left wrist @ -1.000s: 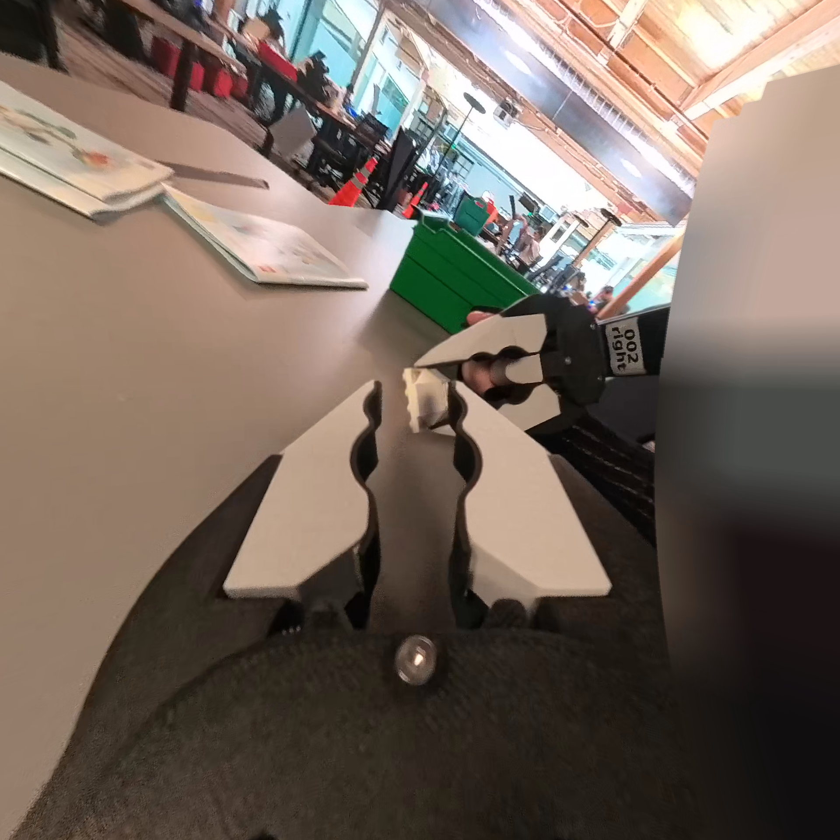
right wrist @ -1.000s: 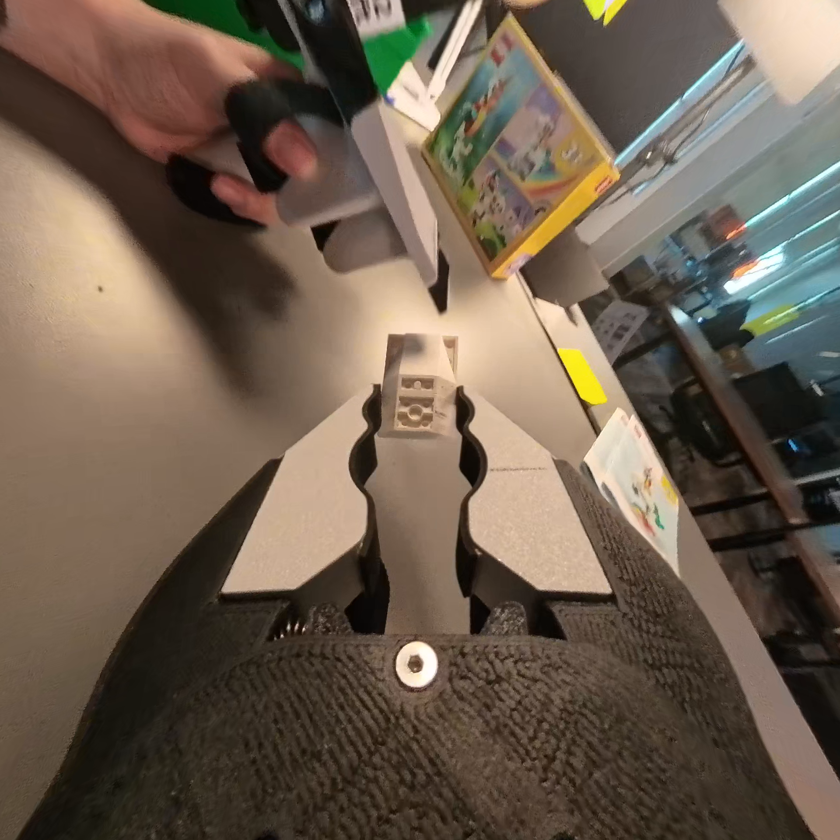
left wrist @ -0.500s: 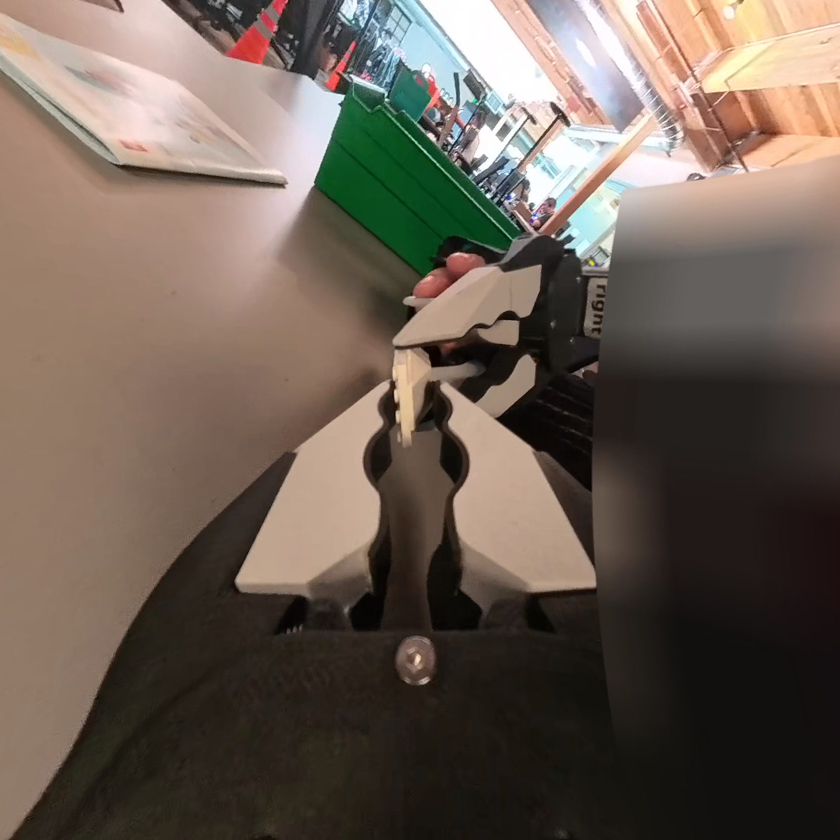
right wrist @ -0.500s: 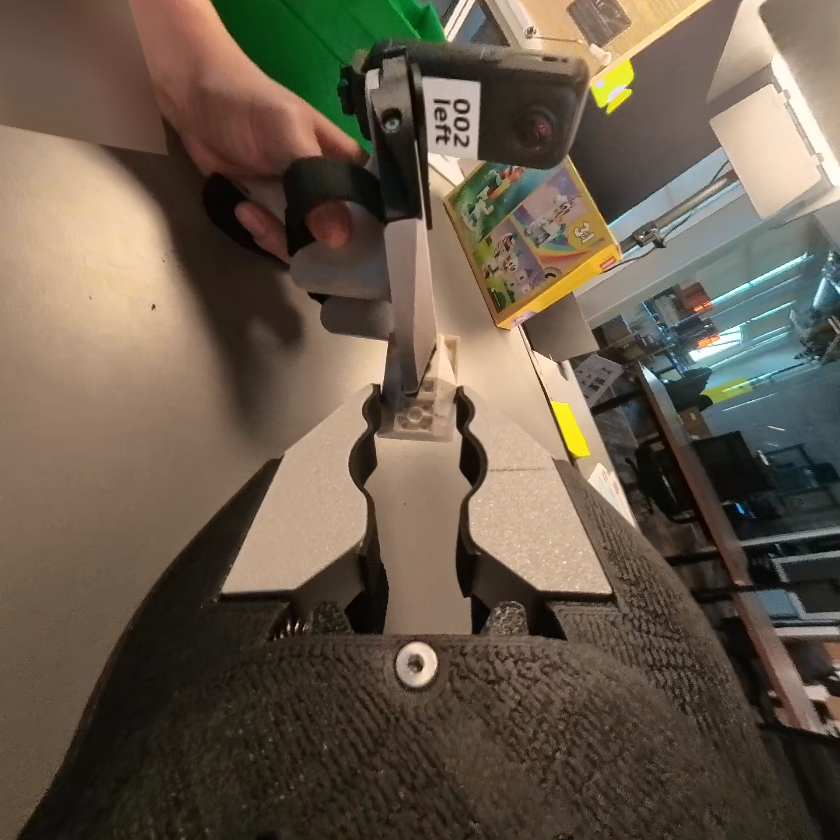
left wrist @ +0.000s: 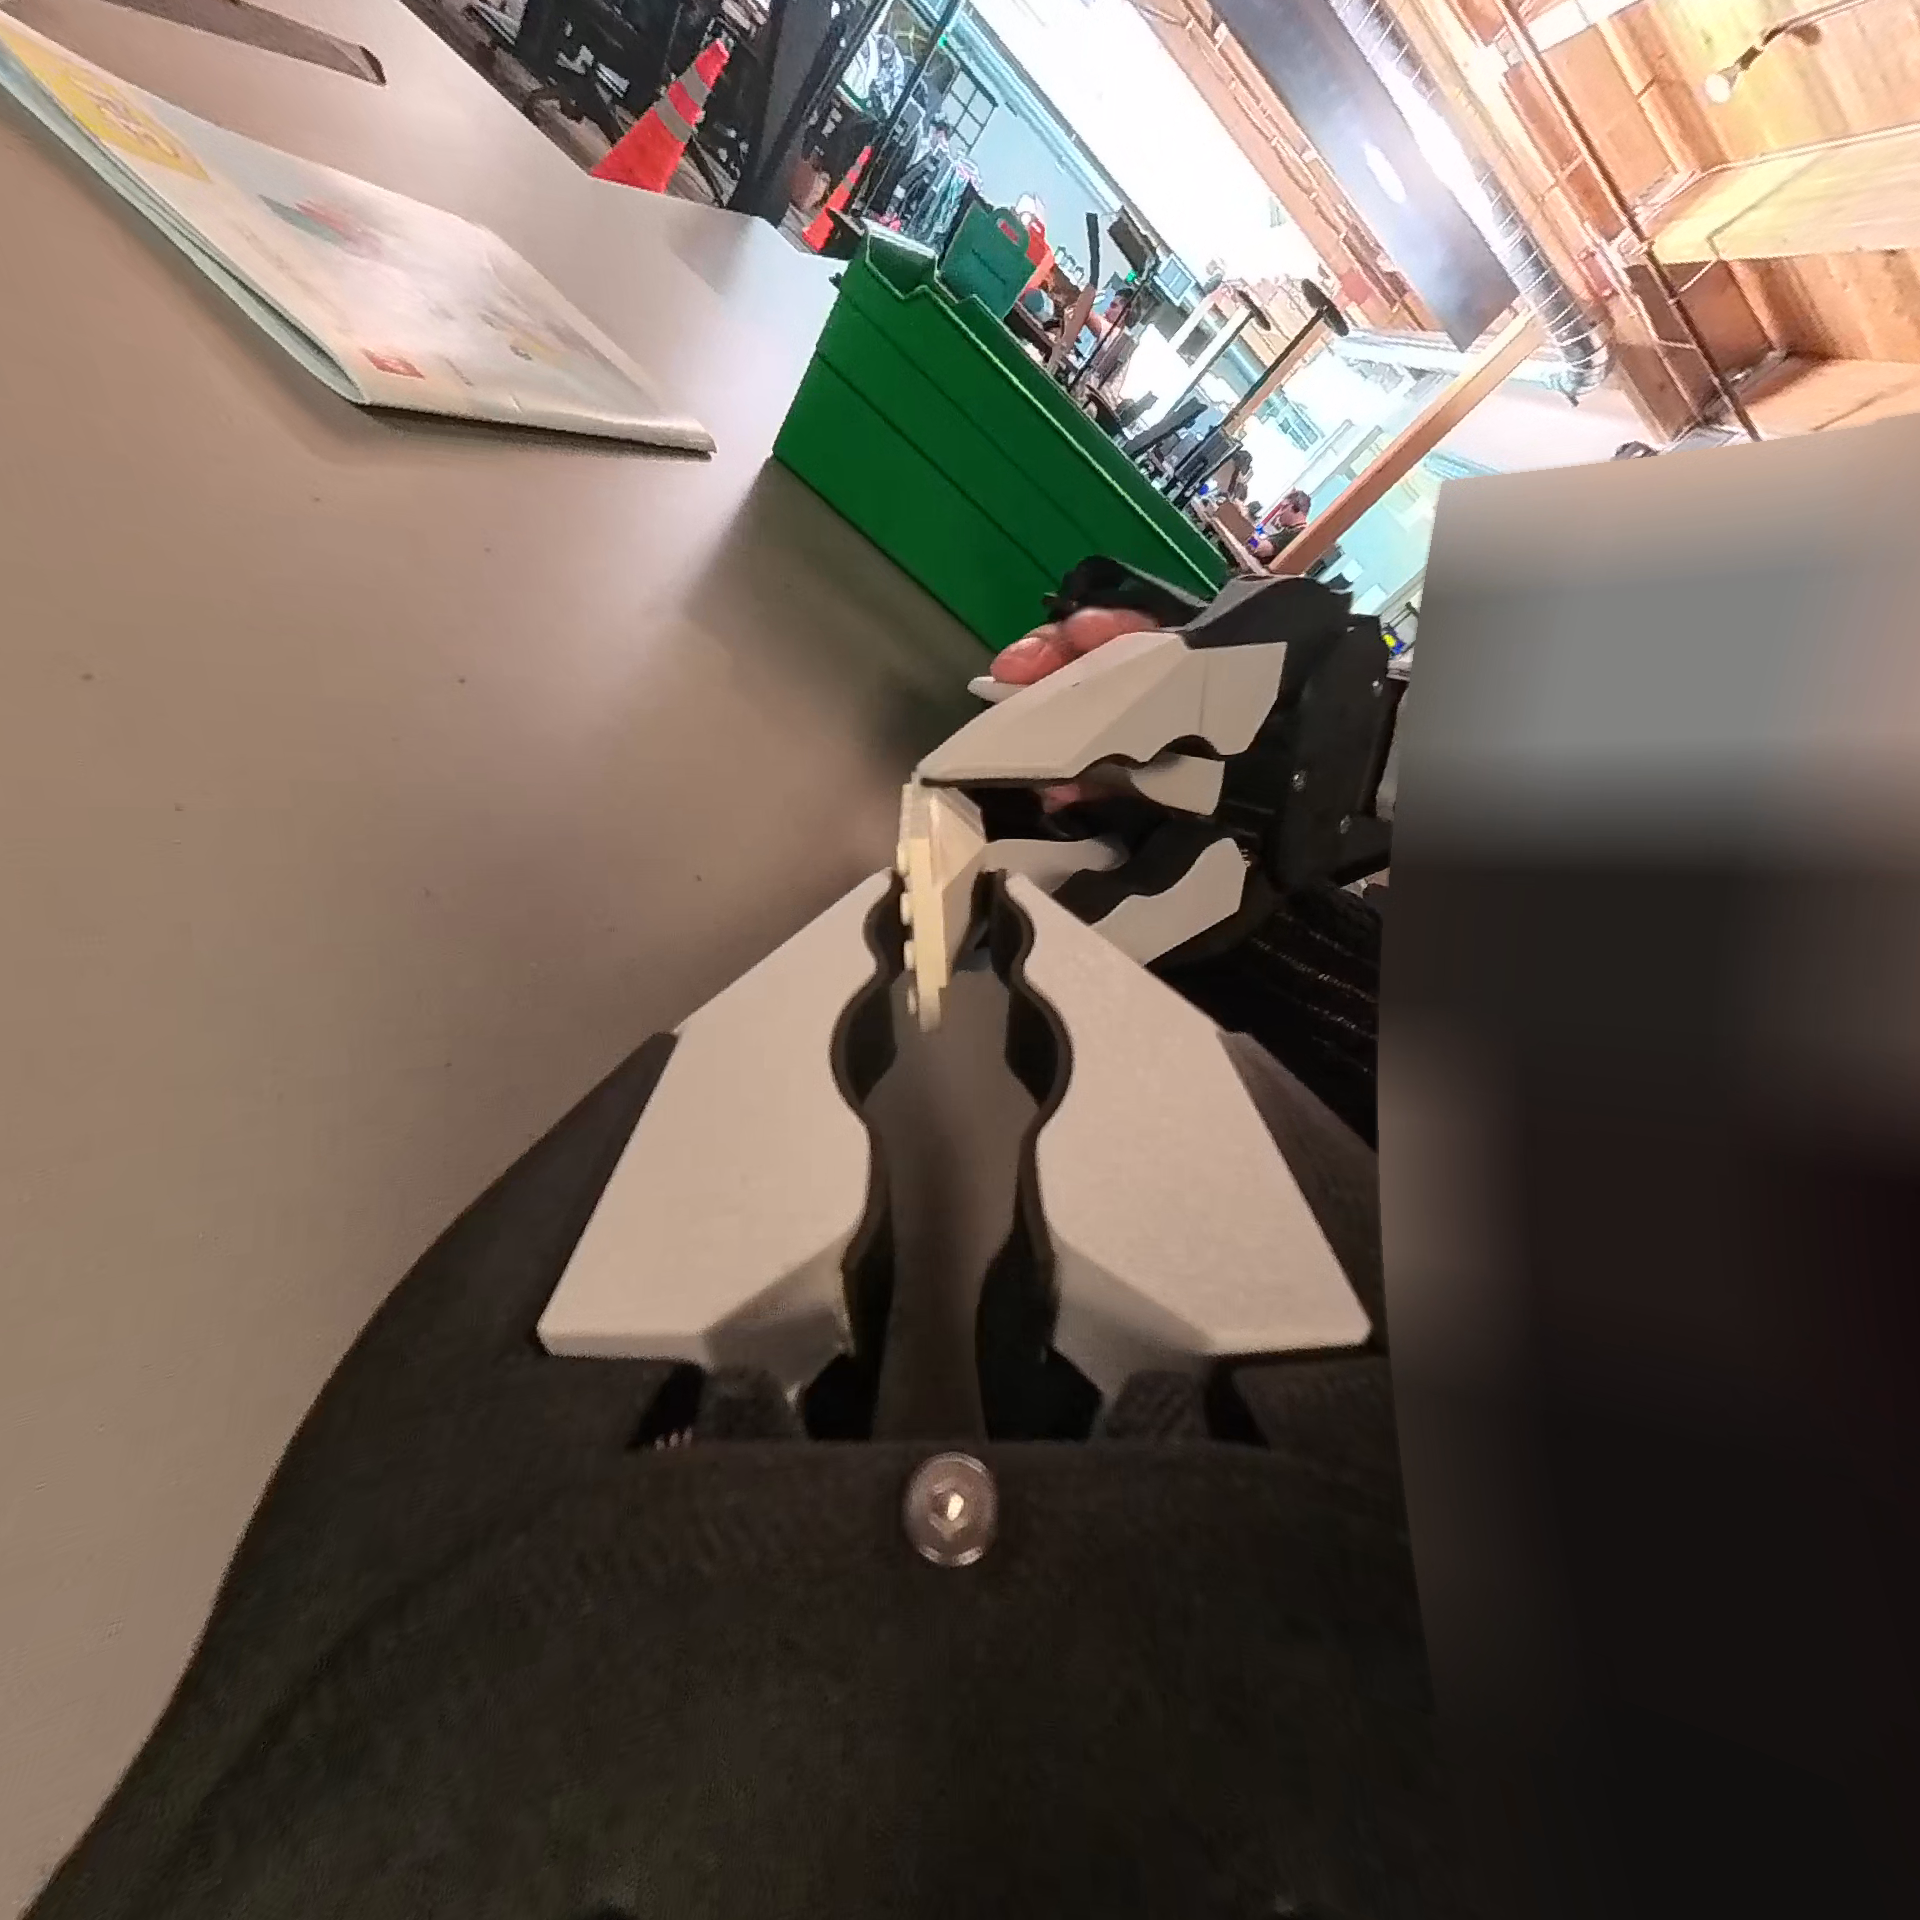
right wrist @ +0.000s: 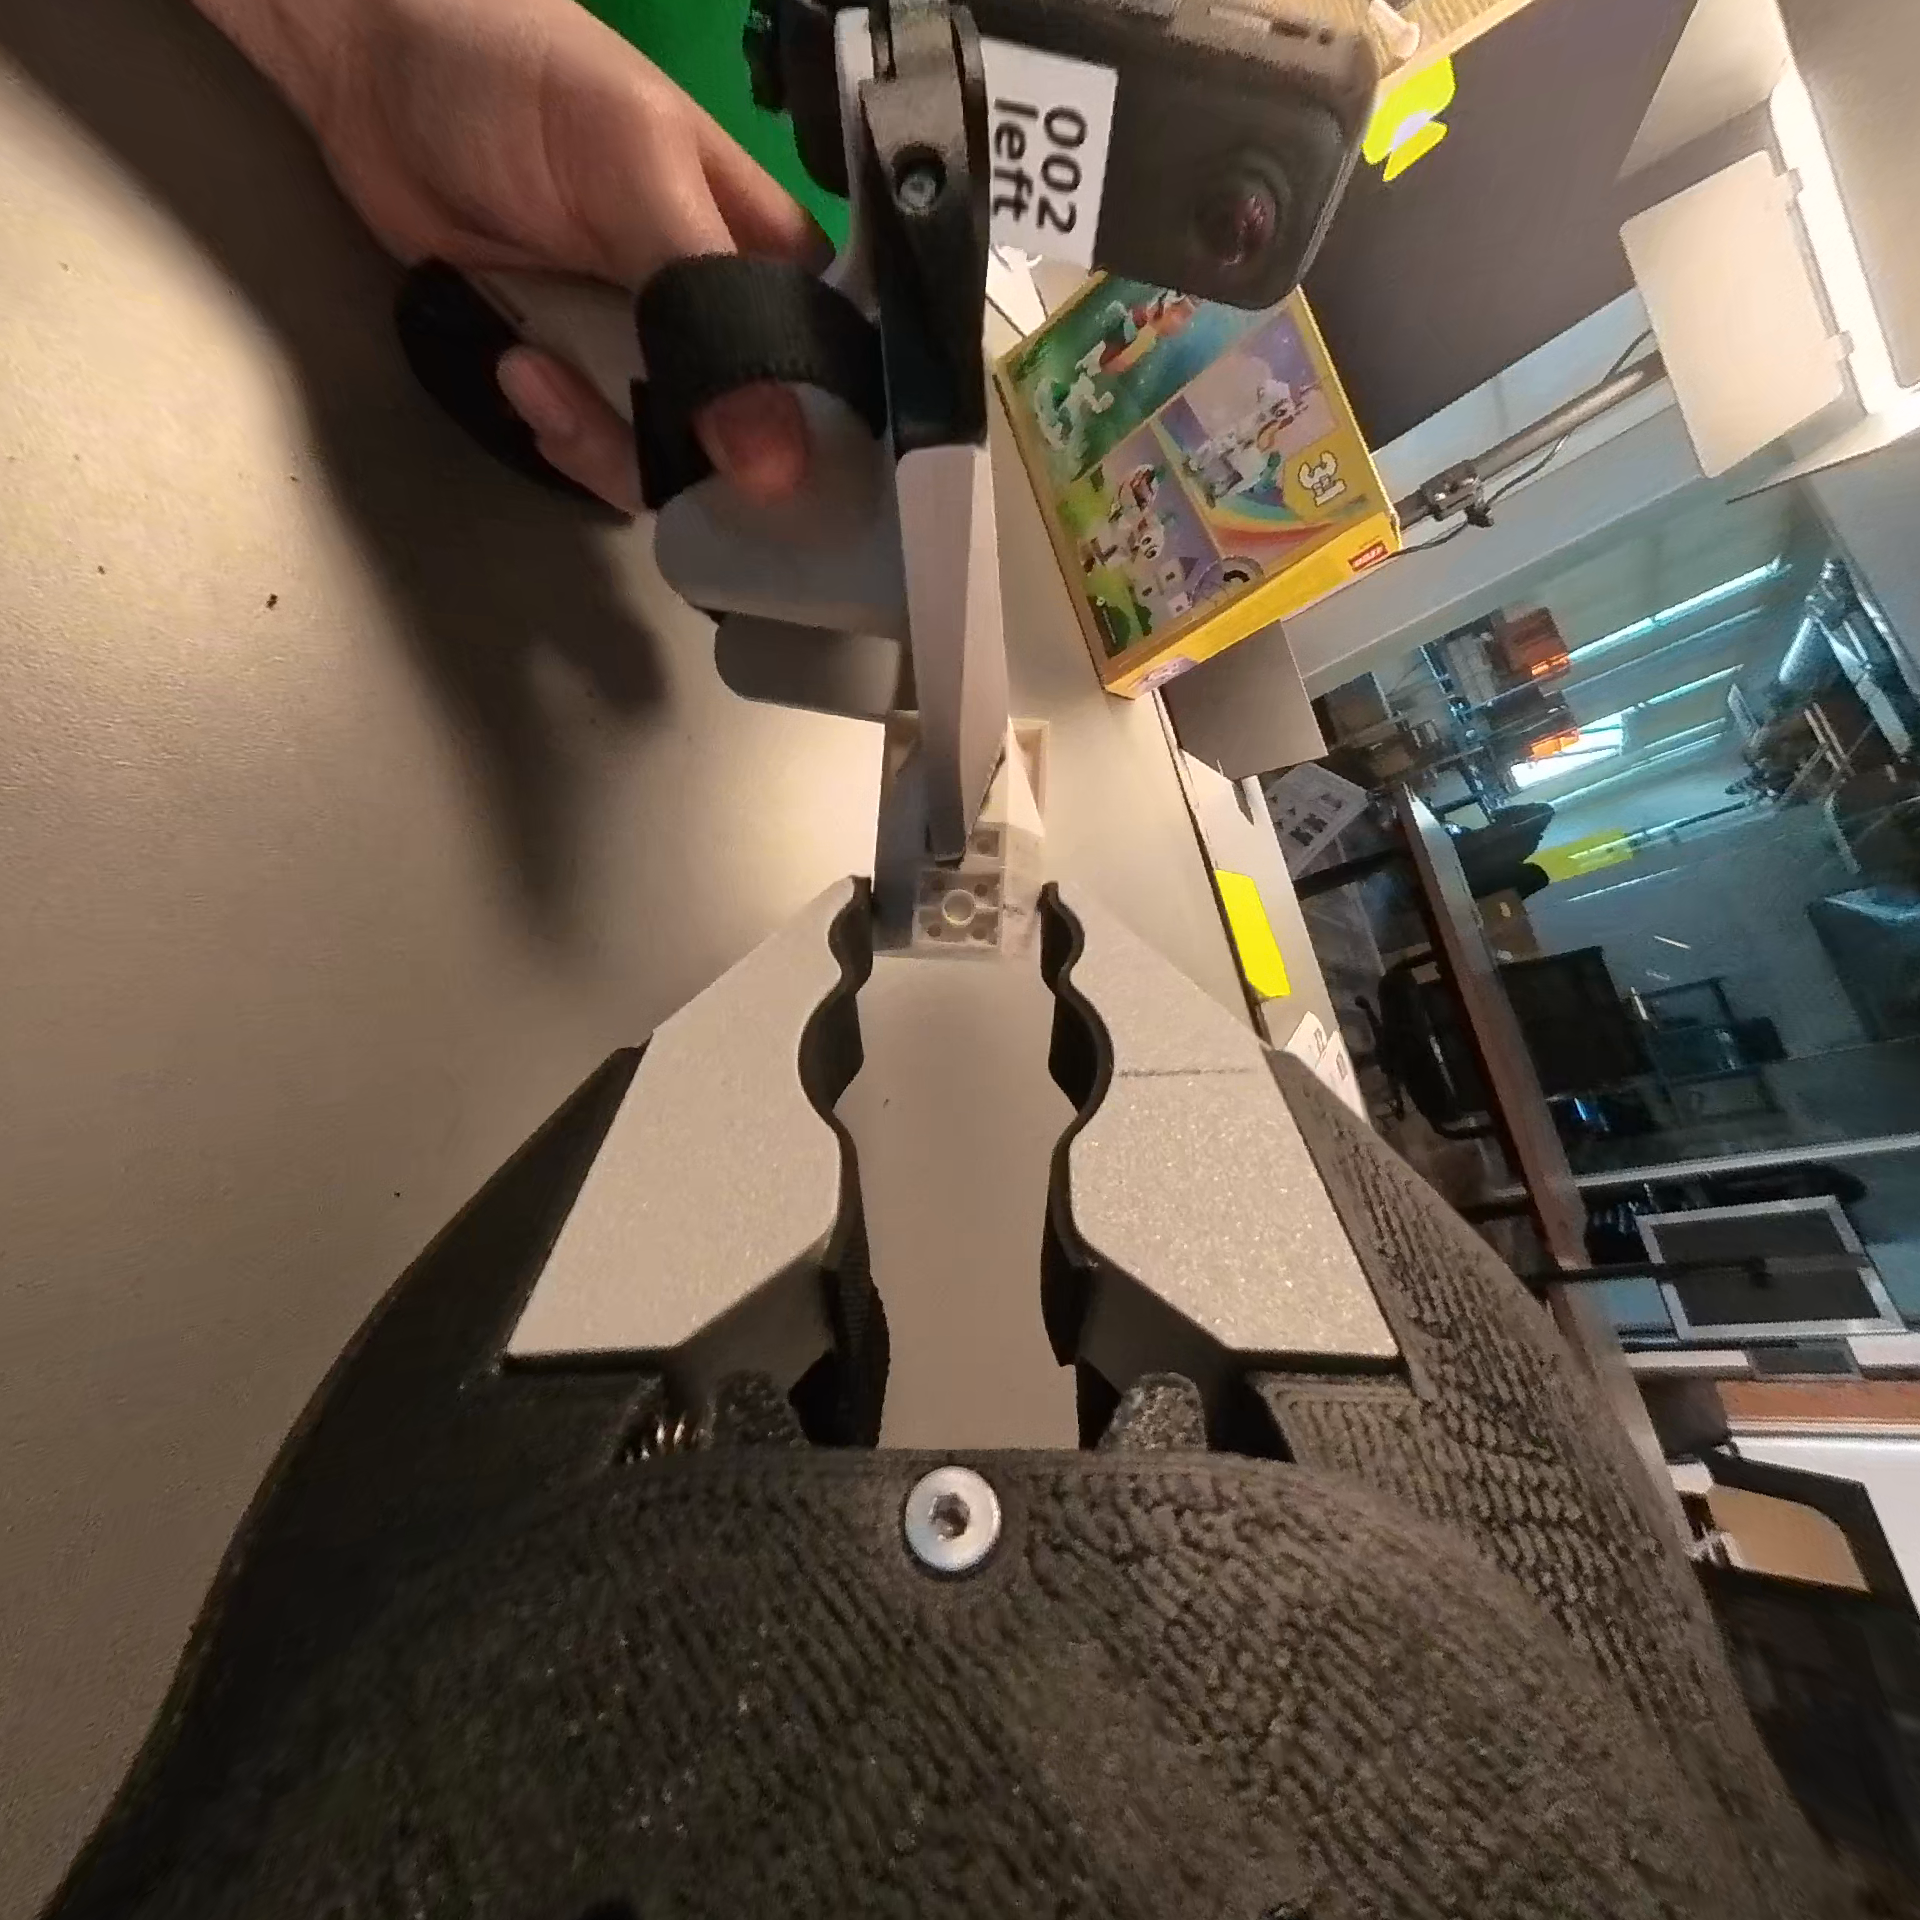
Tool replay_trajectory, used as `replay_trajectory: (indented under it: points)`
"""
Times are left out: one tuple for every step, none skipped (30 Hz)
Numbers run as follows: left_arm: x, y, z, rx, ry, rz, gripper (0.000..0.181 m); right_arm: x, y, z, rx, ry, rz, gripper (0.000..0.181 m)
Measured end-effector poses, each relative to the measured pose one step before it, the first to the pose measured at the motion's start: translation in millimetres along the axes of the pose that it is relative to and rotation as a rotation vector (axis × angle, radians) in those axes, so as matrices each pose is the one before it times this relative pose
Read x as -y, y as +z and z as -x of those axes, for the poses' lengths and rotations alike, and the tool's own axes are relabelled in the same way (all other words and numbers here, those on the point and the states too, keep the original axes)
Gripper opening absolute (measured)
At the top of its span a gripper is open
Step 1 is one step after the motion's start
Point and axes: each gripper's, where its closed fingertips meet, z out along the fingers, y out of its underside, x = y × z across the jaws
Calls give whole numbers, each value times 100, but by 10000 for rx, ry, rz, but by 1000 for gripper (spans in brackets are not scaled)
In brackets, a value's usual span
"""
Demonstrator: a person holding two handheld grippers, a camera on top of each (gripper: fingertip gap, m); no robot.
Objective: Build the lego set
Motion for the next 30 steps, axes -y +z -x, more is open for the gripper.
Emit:
replay_trajectory:
  points:
    - [-39, 38, 61, 73, 32, 26, 14, -74, 24, 35, 20, -16, 58, 31]
    - [-32, 17, 50, 50, 10, 21, 14, -56, 31, 19, 20, 1, 43, 31]
    - [15, 10, 38, 28, -10, -6, 14, -37, 24, -20, 12, 42, 34, 31]
    - [73, -20, 7, 6, 12, -47, 14, 28, 23, -59, -11, 37, 16, 30]
    - [91, -38, -55, -9, 48, -64, 14, 70, -3, -67, -41, -40, 5, 30]
    - [80, -12, -75, -23, 62, -57, 14, 70, -2, -35, -33, -82, 3, 30]
    - [8, 46, -256, -165, 59, -1, 19, 128, 78, 160, 72, -25, -17, 30]
    - [-117, 56, -217, -190, -22, 98, 25, 107, 149, 208, 93, 44, 6, 30]
    - [-103, 12, 383, 214, -204, 91, 19, 70, 149, 193, 69, 4, 35, 30]
    - [-97, -28, 341, 180, -187, 113, 14, -81, 114, 110, 91, 42, 147, 30]
    - [-215, 39, 94, 56, -95, 228, 15, -103, 40, 132, 182, 215, 135, 30]
    - [-163, 11, 14, 38, 62, 188, 15, -11, -12, 119, 217, 368, 17, 30]
    - [-133, -7, -48, -9, 53, 136, 15, 30, -38, 119, 244, 425, -73, 30]
    - [-78, -26, -88, -87, -68, 85, 15, 59, -56, 81, 261, 469, -126, 30]
    - [-21, 9, -73, -76, -45, 33, 15, 33, -78, 49, 278, 513, -159, 29]
    - [-59, 55, -53, -10, 25, 43, 15, -6, -78, 87, 323, 574, -168, 29]
    - [-91, 86, -32, 23, 57, 55, 16, -28, -87, 84, 319, 579, -189, 29]
    - [-192, 80, 31, 85, 123, 112, 15, 43, -159, 31, 309, 592, -252, 22]
    - [-453, 136, 251, 284, 297, 290, 15, 161, -350, 413, 634, 640, -340, 15]
    - [224, -20, 11, 139, 211, -159, 15, 237, -354, 88, 381, 648, -462, 8]
    - [118, -40, -257, -188, -3, -74, 15, 126, -156, -21, 248, 484, -295, 2]
    - [-28, 28, 122, -26, -166, 22, 15, -68, 37, -53, 116, 268, -45, 2]
    - [32, -24, 202, 35, -135, -14, 15, 20, 99, -113, -33, 136, -37, 3]
    - [174, -106, 61, -29, -81, -114, 14, 211, 53, -109, -107, 1, -143, 5]
    - [176, -102, -15, -70, -82, -124, 15, 124, 39, -163, -216, -142, -67, 21]
    - [158, -95, 76, -7, -119, -106, 15, -232, 92, -451, -422, -225, 189, 48]
    - [168, -76, 273, 109, -155, -121, 15, -481, 146, -434, -406, -280, 356, 60]
    - [101, -47, 113, -9, -161, -58, 15, -339, 158, -236, -283, -284, 255, 59]
    - [53, -9, 68, -38, -152, -12, 14, -64, 147, -39, -185, -269, 67, 54]
    - [1, 16, 102, -8, -136, 14, 14, 26, 163, 113, -92, -258, 28, 45]
